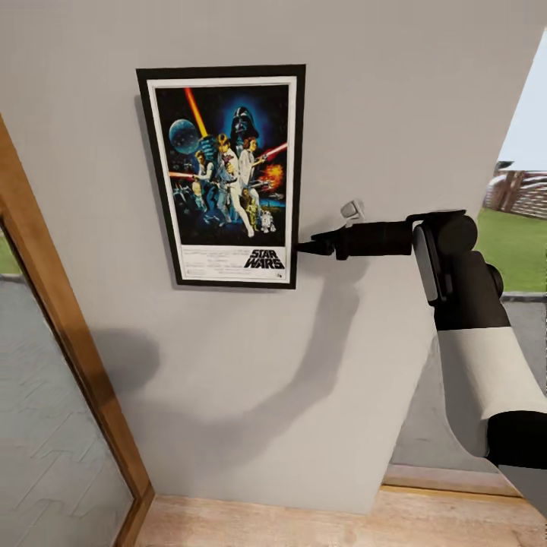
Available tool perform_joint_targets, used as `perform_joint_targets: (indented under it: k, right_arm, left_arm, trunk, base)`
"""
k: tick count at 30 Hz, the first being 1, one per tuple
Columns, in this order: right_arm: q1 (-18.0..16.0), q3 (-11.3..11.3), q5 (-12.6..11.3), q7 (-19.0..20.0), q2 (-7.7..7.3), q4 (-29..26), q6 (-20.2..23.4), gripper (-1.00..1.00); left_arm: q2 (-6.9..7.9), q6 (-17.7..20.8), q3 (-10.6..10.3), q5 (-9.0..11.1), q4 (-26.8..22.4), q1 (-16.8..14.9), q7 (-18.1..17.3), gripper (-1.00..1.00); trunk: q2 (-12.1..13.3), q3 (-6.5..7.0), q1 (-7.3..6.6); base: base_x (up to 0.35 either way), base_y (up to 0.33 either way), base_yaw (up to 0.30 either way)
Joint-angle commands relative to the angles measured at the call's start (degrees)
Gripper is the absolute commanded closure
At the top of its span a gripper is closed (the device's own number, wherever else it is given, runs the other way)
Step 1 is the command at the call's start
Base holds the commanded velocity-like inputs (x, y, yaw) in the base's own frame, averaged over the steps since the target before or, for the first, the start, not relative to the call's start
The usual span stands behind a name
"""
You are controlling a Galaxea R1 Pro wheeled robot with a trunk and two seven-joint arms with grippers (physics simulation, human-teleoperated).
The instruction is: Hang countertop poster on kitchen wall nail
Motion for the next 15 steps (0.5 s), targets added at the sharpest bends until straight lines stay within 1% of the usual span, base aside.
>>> perform_joint_targets:
  k: [1, 4, 5, 6, 8, 10, 11, 12, 15]
  right_arm:
    - [-0.1, 0.0, 0.2, 0.3, -0.04, 0.0, 0.4, -1.0]
    - [0.0, 0.1, -0.4, 0.3, -0.41, -0.1, 0.3, -1.0]
    - [0.2, 0.1, -1.0, 0.3, -0.53, -0.1, 0.3, -1.0]
    - [1.5, 0.2, -2.4, 0.4, -0.88, -0.1, 0.2, -1.0]
    - [4.6, 0.2, -2.7, 1.8, -1.01, -1.0, 0.1, -1.0]
    - [6.7, 0.2, -2.7, 2.9, -1.09, -2.1, 0.1, -1.0]
    - [9.5, -0.1, -2.8, 3.7, -1.28, -3.4, 0.0, -1.0]
    - [12.1, -0.8, -2.8, 4.3, -1.42, -4.4, 0.0, -1.0]
    - [16.3, -2.9, -2.9, 4.7, -1.6, -5.3, -0.5, -1.0]
  left_arm:
    - [0.01, -0.1, -0.5, 0.6, 0.0, 0.0, -0.2, -1.0]
    - [0.01, -0.1, -0.5, 0.6, 0.0, 0.0, -0.2, -1.0]
    - [0.01, -0.1, -0.5, 0.6, 0.0, 0.0, -0.2, -1.0]
    - [0.01, -0.1, -0.4, 0.6, 0.0, 0.0, -0.2, -1.0]
    - [0.01, -0.1, -0.4, 0.6, 0.0, 0.0, -0.2, -1.0]
    - [0.01, 0.0, -0.4, 0.6, 0.0, 0.0, -0.2, -1.0]
    - [0.01, 0.0, -0.4, 0.6, 0.0, 0.0, -0.2, -1.0]
    - [0.01, 0.0, -0.4, 0.6, 0.0, 0.0, -0.2, -1.0]
    - [0.01, 0.0, -0.4, 0.6, 0.0, 0.0, -0.2, -1.0]
  trunk:
    - [-0.1, -0.14, 0.0]
    - [-0.1, 0.06, 0.0]
    - [-0.1, 0.14, 0.0]
    - [-0.1, 0.23, 0.0]
    - [-0.1, 0.42, 0.0]
    - [-0.1, 0.61, 0.0]
    - [-0.1, 0.7, 0.0]
    - [-0.1, 0.8, 0.0]
    - [-0.1, 1.08, 0.0]
  base:
    - [-0.336, 0.0, 0.0]
    - [-0.289, 0.0, 0.0]
    - [-0.159, 0.0, 0.0]
    - [-0.033, 0.0, 0.0]
    - [-0.022, 0.0, 0.0]
    - [-0.012, 0.0, 0.0]
    - [-0.007, 0.0, 0.0]
    - [-0.004, 0.0, 0.0]
    - [-0.003, 0.0, 0.0]
